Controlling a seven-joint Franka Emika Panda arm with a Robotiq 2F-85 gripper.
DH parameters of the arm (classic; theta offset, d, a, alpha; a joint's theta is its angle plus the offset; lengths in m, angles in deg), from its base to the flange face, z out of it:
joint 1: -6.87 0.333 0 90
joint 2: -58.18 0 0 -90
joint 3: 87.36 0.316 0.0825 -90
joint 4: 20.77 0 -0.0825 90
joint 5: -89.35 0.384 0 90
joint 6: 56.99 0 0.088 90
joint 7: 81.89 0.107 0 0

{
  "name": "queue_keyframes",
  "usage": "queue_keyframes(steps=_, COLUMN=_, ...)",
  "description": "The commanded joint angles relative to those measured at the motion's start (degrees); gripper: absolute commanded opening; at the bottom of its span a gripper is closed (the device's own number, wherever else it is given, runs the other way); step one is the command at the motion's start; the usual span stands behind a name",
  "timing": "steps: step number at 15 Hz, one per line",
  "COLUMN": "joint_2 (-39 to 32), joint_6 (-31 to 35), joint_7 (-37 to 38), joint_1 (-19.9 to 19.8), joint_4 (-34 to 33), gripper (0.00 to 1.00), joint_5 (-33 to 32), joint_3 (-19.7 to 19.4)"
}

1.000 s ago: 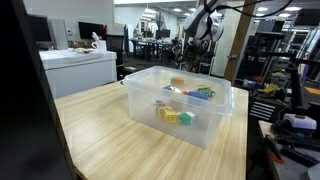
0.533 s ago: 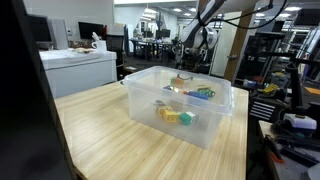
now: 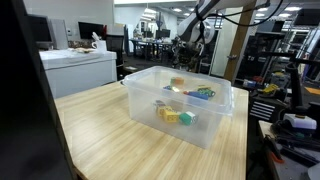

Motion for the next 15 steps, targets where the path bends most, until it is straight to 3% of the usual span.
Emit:
queue_keyframes(steps=1, joint_2=1.28, joint_6=-2.53, joint_7=0.42, joint_1=-0.86, joint_4=-0.02, gripper=1.0, joint_5=-0.86, joint_3=1.12)
queue_keyframes(steps=10, joint_2=-1.02, joint_6=-4.14, joint_7=-1.69, joint_1=-2.04, joint_4=-0.82, gripper=1.0, joint_5=0.33, joint_3=3.9)
queue_keyframes(steps=15, joint_2=-2.71, joint_6=-5.35, joint_7=-0.95, joint_1=-1.92, joint_4=-0.82, gripper=1.0, joint_5=-0.6, joint_3=3.45)
